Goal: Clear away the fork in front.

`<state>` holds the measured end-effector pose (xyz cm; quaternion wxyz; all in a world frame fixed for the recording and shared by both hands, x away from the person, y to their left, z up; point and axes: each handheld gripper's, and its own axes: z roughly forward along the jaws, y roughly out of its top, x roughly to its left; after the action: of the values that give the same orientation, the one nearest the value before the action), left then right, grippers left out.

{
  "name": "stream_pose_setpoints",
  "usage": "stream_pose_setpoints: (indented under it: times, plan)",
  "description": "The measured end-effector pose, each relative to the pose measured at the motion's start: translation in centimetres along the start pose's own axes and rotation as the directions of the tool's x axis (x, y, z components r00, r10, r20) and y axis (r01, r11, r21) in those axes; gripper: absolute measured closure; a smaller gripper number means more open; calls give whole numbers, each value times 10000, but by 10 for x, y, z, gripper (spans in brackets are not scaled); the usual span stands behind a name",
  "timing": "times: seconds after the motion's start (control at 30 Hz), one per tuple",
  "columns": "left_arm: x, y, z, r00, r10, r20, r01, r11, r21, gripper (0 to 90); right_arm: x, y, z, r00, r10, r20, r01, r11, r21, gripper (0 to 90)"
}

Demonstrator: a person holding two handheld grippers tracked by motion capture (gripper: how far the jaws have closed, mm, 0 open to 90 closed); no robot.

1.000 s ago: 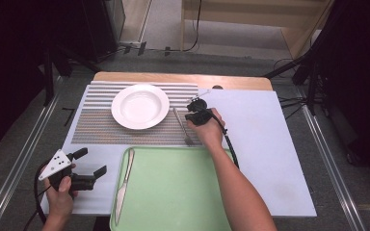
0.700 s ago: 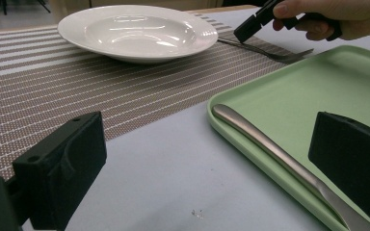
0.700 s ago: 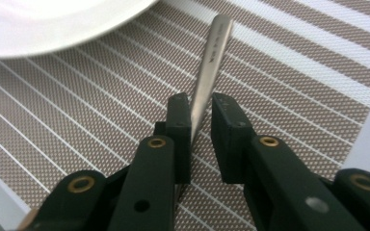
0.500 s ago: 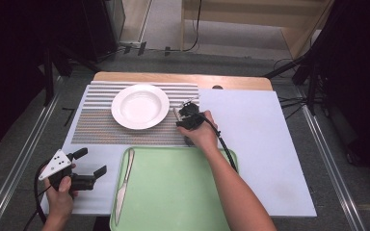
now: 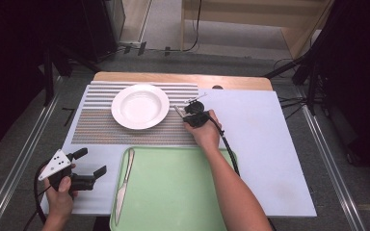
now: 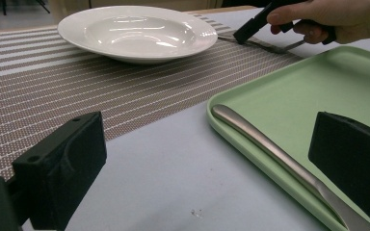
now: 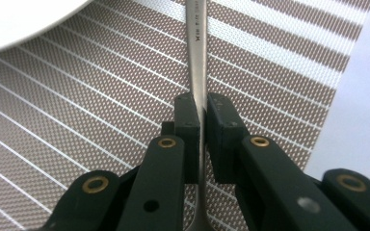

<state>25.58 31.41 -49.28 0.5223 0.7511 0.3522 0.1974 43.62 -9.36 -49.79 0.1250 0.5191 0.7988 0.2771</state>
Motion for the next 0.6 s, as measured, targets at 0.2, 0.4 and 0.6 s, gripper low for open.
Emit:
stream_pose_setpoints:
  times: [0.2,0.4,0.6]
  plan:
    - [-1,0,1,10000,29,-8,-29,10000,12,0,0,2,0,9997,-89,-225,93,9998,186,753]
    - [-1,0,1,10000,52,-33,-52,10000,27,0,5,-1,1,9991,-310,282,312,9995,-65,820]
    - [-1,0,0,10000,1,-18,-1,10000,-6,0,7,-3,0,9973,-597,429,605,9980,-178,827]
